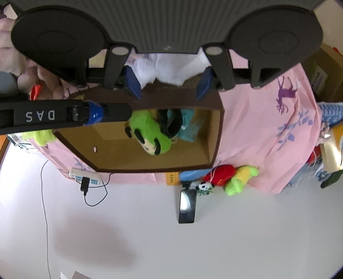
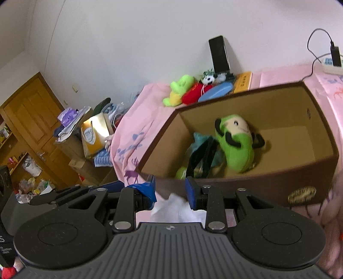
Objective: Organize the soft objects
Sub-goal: 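Lower the black strap into the box and open the right gripper, then move the right gripper to the pile and grasp the red fluffy puff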
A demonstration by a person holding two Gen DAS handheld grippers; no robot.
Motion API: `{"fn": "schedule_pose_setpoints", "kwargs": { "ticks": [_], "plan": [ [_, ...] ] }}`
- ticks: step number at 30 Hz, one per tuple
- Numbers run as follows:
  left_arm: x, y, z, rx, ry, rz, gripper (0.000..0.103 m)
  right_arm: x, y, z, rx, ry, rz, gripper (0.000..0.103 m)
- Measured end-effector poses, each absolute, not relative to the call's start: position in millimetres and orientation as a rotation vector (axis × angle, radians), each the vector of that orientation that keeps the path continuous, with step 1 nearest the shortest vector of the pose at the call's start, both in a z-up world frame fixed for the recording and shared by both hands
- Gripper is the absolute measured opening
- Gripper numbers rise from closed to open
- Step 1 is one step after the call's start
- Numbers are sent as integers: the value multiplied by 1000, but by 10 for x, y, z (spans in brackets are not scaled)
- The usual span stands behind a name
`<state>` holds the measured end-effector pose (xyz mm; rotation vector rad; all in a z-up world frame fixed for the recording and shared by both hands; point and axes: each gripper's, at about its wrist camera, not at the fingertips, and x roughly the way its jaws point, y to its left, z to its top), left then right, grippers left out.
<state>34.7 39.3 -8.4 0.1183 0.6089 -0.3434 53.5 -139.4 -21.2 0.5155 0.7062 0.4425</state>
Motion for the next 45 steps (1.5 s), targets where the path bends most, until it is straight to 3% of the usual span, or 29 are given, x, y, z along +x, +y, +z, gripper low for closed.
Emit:
{"fn": "schedule_pose_setpoints", "kwargs": {
  "ticks": [18, 31, 37, 45],
  "plan": [
    [-252, 631, -663, 133, 731, -369, 59, 264, -1040, -659, 507, 903, 451, 15],
    [-218, 603, -1019, 151, 785, -375, 59, 235, -811, -907, 504, 1010, 505, 15],
    [-115, 609, -1158, 130, 834, -375, 31, 269, -774, -982, 518, 1032, 520, 15],
    [-94, 708, -1166, 68, 819, -366, 26, 288, -734, -1029, 541, 1043, 557, 15]
  ]
}}
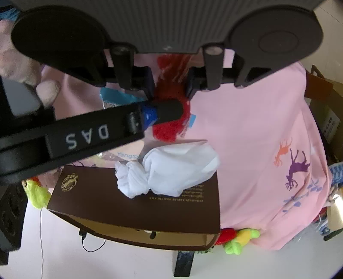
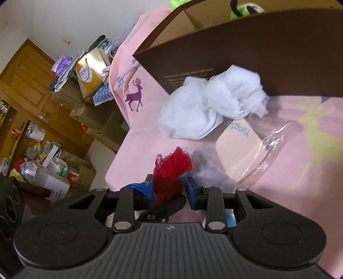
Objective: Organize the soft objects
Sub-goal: 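Move the right gripper to the pile and grasp the red fluffy puff, then carry the red puff with the right gripper into the box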
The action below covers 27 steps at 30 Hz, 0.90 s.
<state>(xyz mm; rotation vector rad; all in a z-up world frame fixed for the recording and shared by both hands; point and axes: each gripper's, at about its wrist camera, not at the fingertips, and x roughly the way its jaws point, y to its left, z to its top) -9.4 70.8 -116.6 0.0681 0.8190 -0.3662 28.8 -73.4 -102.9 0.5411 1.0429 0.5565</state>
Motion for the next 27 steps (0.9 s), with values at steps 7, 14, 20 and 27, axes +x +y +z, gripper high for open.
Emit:
{"fn": "schedule_pose_setpoints", "kwargs": {
  "ticks": [7, 14, 20, 27],
  "plan": [
    [-126, 700, -1048, 71, 785, -371, 25, 262, -751, -923, 509, 995, 594, 15],
    [-142, 614, -787, 83, 723, -389, 25, 227, -904, -722, 523, 897, 602, 14],
    [-154, 458, -551, 131, 653, -412, 25, 207, -1050, -550, 530, 805, 599, 14],
    [53, 268, -313, 163, 583, -444, 25, 380, -1189, -343, 511, 702, 561, 15]
  ]
}}
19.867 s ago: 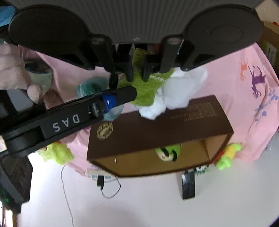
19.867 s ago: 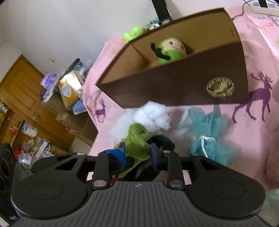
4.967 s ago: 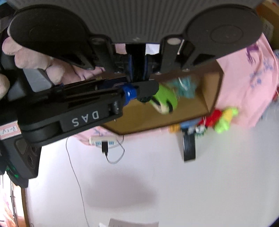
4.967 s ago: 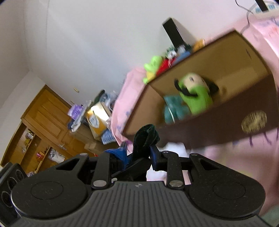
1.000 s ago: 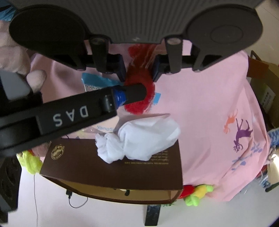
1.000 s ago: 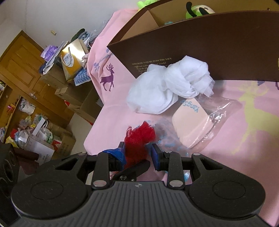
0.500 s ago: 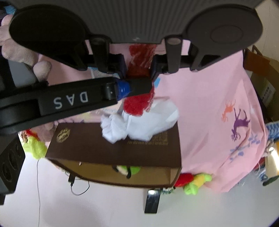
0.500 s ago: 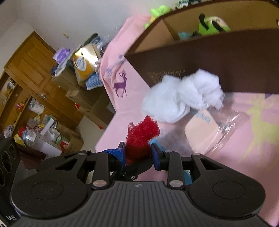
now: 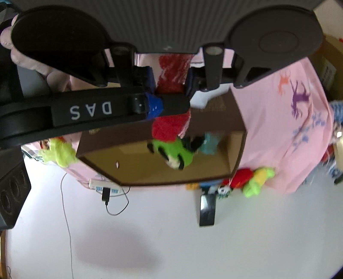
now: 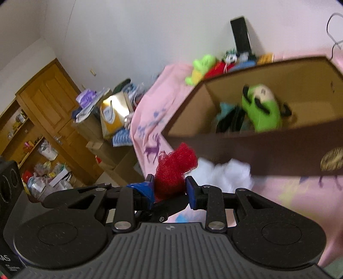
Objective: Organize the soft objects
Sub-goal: 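Carry the red puff with the right gripper into the box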
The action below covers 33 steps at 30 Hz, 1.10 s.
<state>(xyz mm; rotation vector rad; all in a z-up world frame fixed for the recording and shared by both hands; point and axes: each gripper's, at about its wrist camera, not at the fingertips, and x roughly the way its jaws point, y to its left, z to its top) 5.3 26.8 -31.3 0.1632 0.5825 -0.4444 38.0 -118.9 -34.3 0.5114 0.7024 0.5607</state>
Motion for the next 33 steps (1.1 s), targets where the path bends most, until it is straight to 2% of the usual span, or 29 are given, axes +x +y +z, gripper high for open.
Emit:
{"fn": "schedule_pose_setpoints", "kwargs": {
  "ticks": [13, 27, 30, 33],
  "plan": [
    [870, 65, 12, 174, 520, -479, 25, 1132, -1368, -110, 527, 648, 488, 15],
    [1781, 80, -320, 160, 625, -423, 28, 1937, -1307, -465, 542, 789, 464, 15],
    [1876, 71, -394, 169, 644, -401, 33, 2027, -1306, -549, 560, 814, 462, 16],
    [1937, 61, -445, 173, 651, -386, 43, 2065, -1311, -613, 566, 828, 450, 17]
  ]
}}
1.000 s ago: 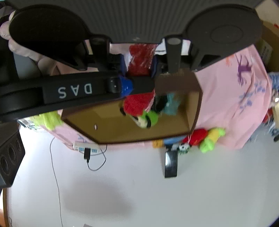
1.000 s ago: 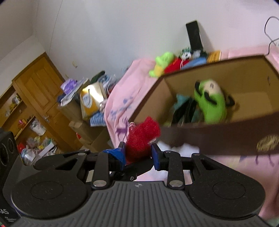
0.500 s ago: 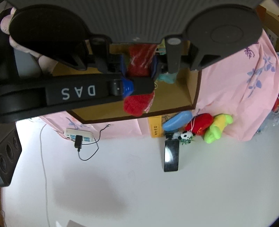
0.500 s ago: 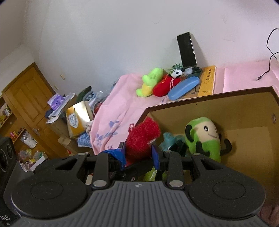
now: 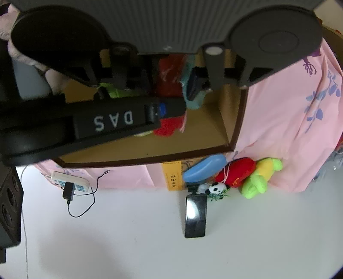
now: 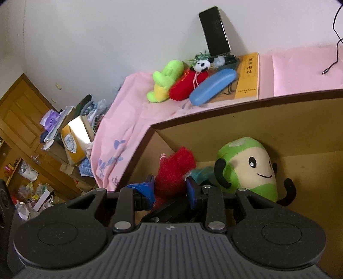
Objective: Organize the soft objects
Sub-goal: 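Carry the red puff with the right gripper into the box, then open the right gripper to release the red puff in the box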
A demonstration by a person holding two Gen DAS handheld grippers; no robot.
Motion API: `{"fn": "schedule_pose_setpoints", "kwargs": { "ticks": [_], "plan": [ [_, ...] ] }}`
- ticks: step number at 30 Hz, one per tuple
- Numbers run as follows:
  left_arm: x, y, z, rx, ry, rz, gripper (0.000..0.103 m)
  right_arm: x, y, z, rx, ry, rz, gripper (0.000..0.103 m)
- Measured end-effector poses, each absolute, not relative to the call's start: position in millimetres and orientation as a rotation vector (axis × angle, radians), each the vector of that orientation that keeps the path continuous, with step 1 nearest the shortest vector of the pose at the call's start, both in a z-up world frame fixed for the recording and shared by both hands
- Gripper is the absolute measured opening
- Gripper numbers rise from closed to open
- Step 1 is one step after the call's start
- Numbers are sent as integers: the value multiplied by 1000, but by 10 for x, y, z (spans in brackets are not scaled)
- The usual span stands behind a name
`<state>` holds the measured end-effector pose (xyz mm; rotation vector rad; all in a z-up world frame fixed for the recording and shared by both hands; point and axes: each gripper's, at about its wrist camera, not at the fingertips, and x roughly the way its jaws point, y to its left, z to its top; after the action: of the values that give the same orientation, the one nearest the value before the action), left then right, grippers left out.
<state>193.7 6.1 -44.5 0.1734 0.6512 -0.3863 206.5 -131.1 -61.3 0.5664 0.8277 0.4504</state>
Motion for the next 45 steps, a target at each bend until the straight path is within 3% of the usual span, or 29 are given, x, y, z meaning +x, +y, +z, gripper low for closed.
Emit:
{"fn": "schedule_pose_setpoints", "kwargs": {
  "ticks": [3, 7, 45],
  "plan": [
    [1974, 64, -484, 172, 648, -372, 56, 2034, -1353, -598, 592, 800, 455, 17],
    [2004, 52, -546, 180, 657, -369, 59, 2046, -1334, -614, 572, 810, 418, 17],
    [1146, -2, -109, 220, 631, -230, 62, 1067, -1514, -286, 556, 697, 306, 17]
  ]
}}
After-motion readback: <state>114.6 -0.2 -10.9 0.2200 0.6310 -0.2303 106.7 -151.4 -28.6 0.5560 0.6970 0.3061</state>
